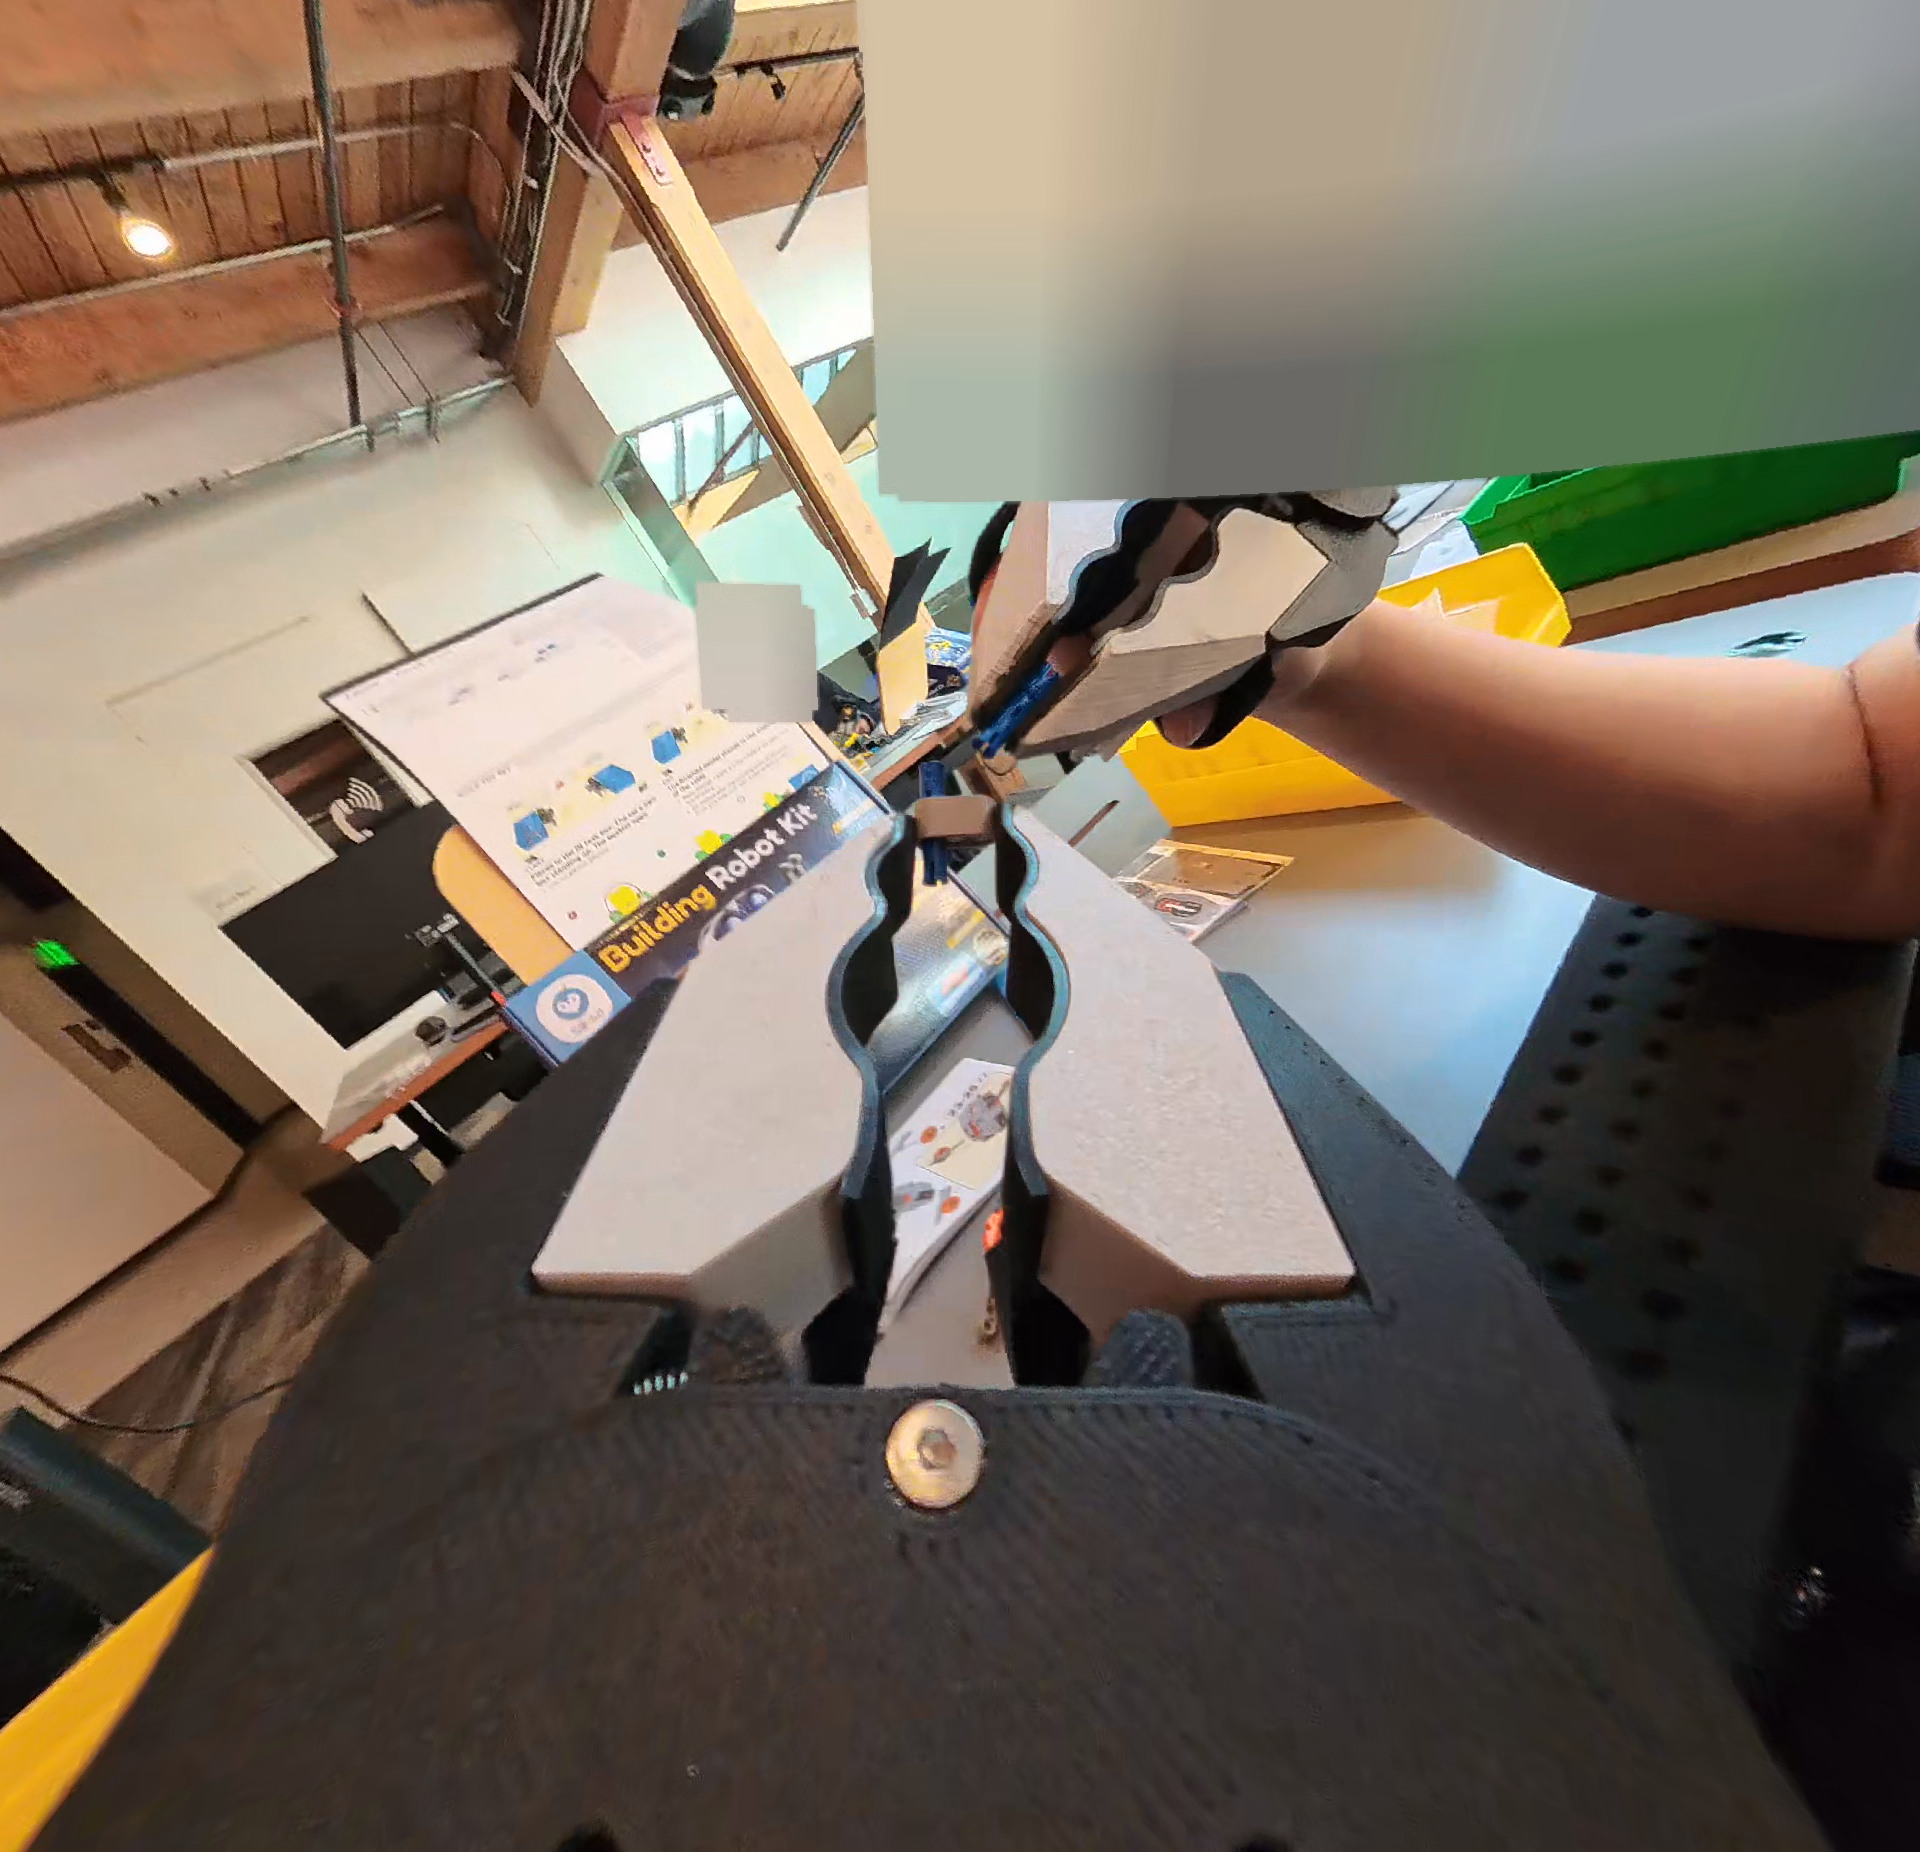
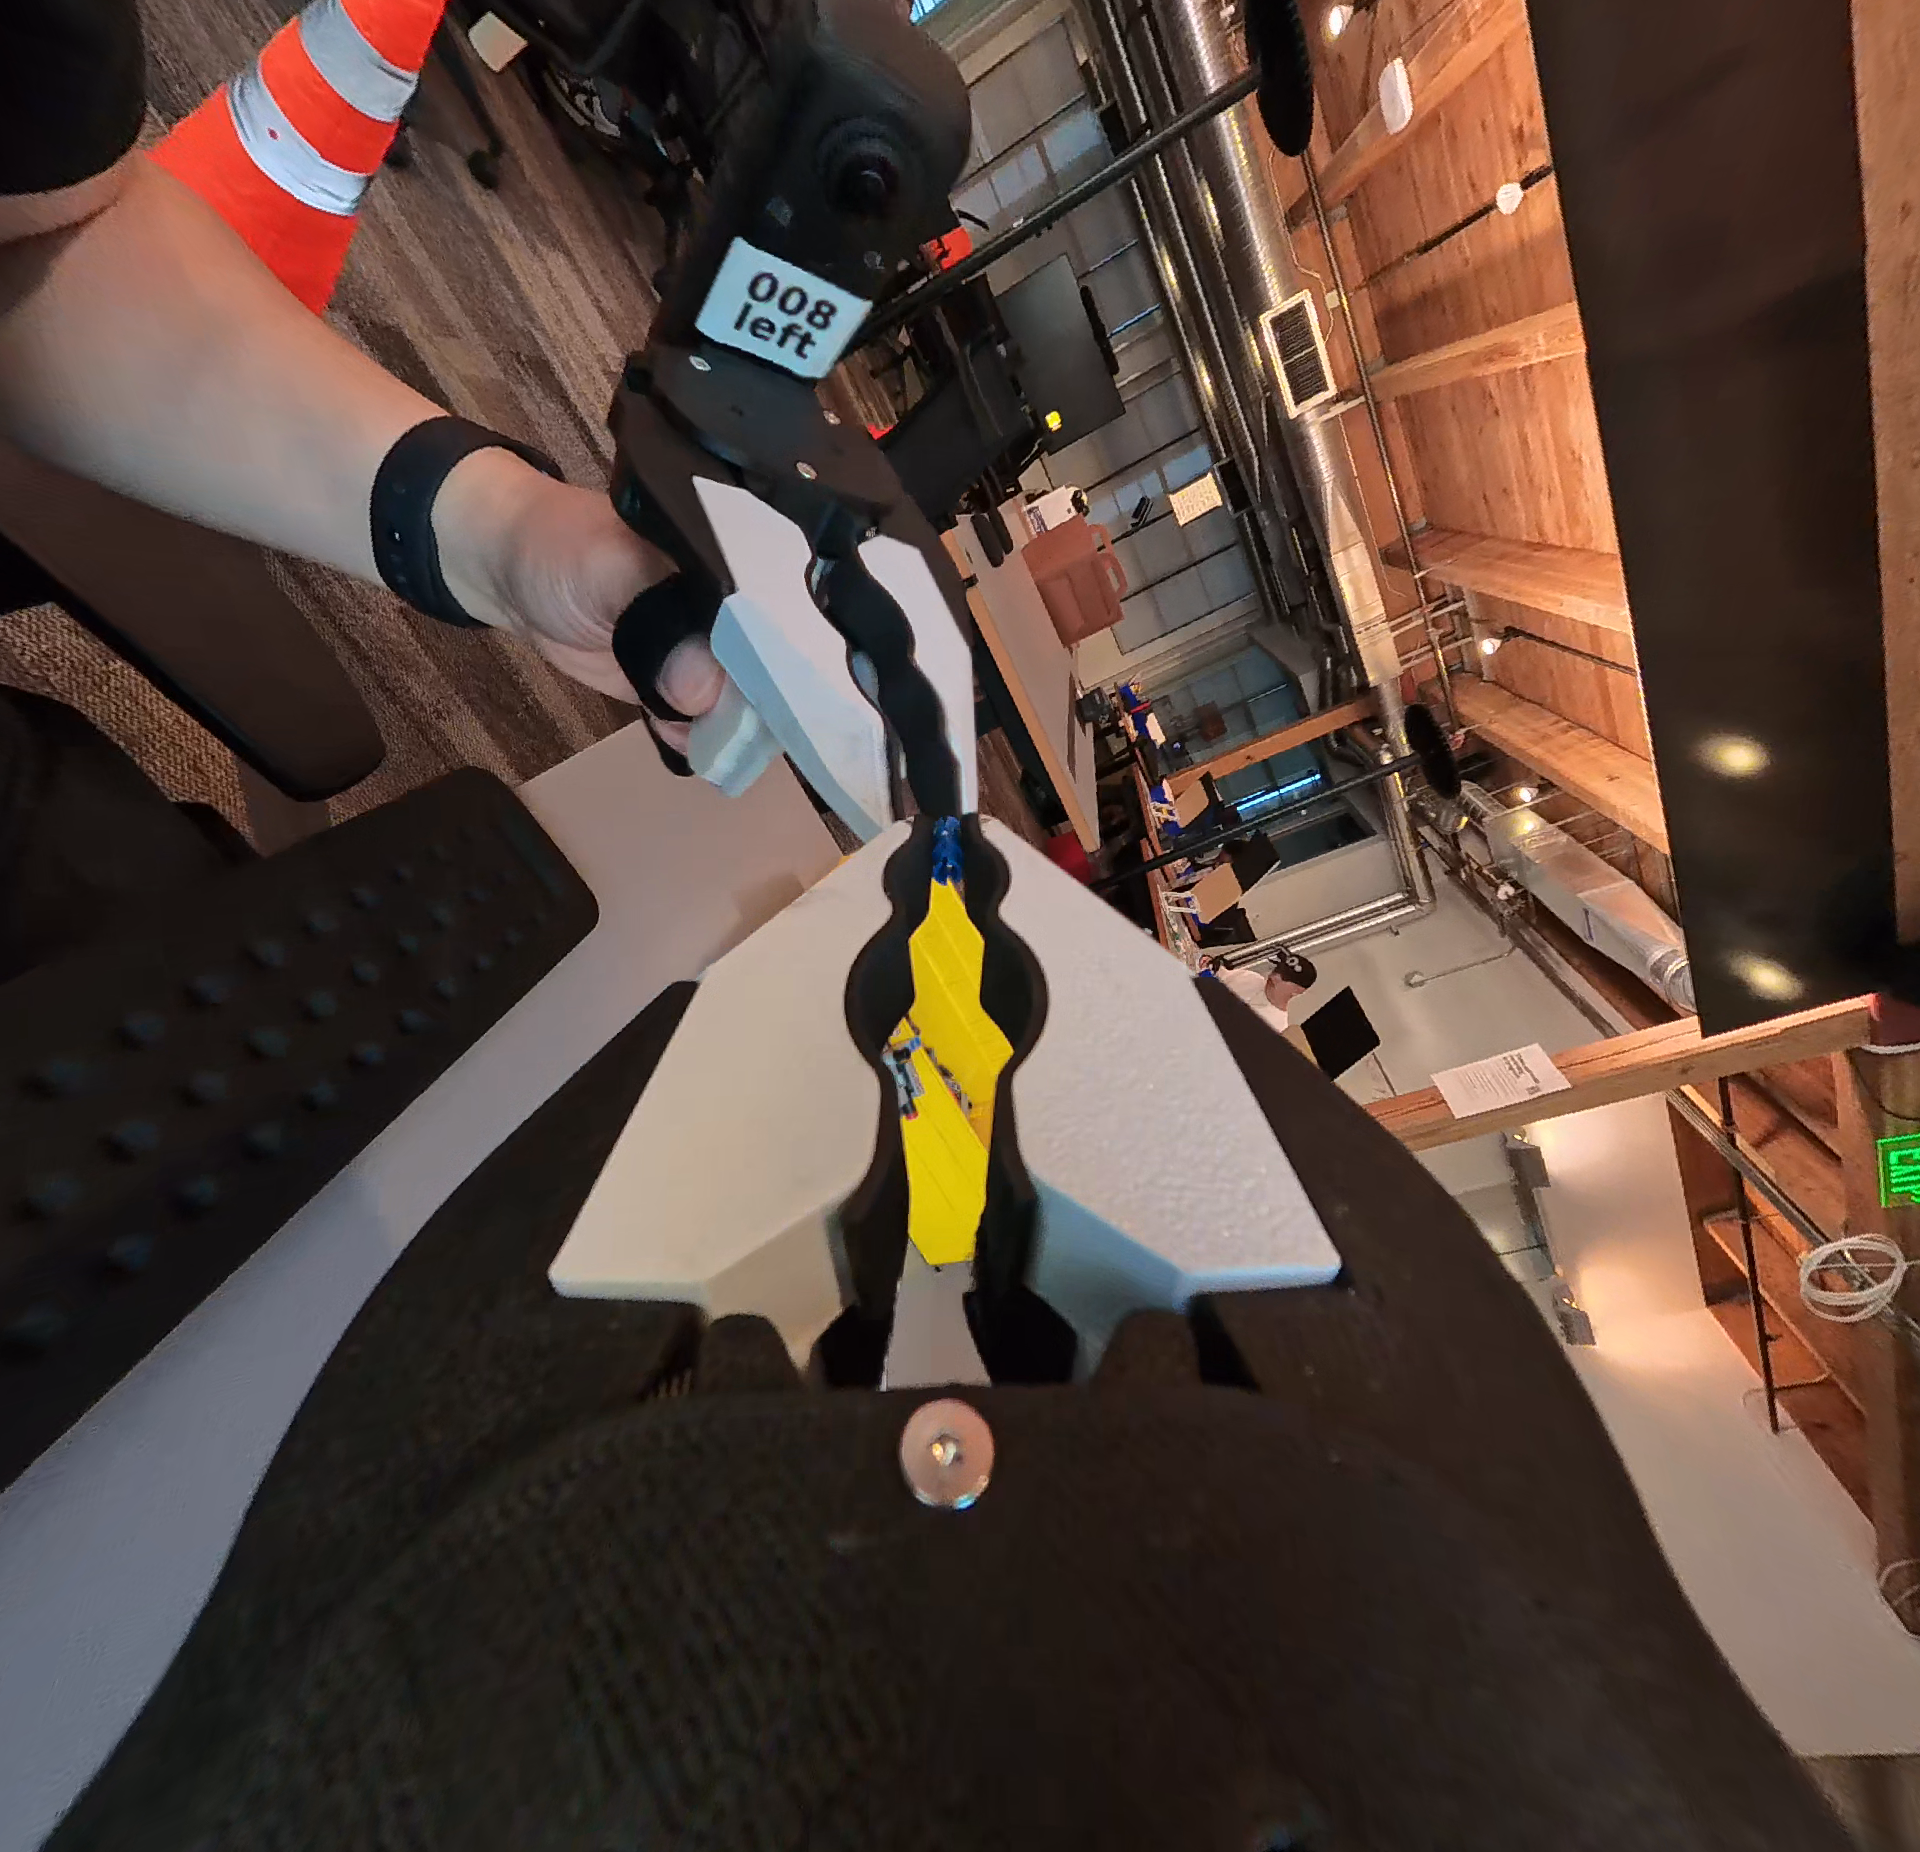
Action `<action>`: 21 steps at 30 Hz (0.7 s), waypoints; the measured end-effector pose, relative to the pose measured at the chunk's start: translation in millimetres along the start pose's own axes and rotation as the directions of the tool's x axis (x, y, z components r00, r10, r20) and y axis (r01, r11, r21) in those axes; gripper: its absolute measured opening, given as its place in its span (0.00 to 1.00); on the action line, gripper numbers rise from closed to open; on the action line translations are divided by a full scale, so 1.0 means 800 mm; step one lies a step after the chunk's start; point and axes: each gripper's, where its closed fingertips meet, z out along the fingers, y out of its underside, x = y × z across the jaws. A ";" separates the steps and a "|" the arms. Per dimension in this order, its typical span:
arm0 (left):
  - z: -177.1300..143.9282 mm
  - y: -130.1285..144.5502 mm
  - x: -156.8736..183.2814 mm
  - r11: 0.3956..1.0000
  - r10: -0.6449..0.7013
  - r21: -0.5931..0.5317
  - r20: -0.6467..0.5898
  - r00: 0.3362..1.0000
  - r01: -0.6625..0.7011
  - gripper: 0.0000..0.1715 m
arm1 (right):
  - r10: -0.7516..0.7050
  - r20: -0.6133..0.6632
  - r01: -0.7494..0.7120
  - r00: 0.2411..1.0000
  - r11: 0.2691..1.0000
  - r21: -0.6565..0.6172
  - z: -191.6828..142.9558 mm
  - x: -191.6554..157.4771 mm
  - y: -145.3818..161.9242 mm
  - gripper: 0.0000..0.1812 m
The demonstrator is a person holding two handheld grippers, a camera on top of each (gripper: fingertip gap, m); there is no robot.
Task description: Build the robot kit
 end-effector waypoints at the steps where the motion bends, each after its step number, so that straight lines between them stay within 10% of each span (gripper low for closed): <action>1: 0.000 -0.004 0.000 1.000 0.015 0.007 0.009 1.000 -0.015 0.08 | 0.001 0.000 -0.001 1.000 1.000 -0.002 0.000 0.000 -0.001 0.02; 21: -0.001 -0.011 0.020 0.980 -0.197 -0.042 -0.183 0.963 0.193 0.07 | 0.009 0.086 -0.012 0.996 0.999 0.040 -0.004 -0.017 -0.006 0.02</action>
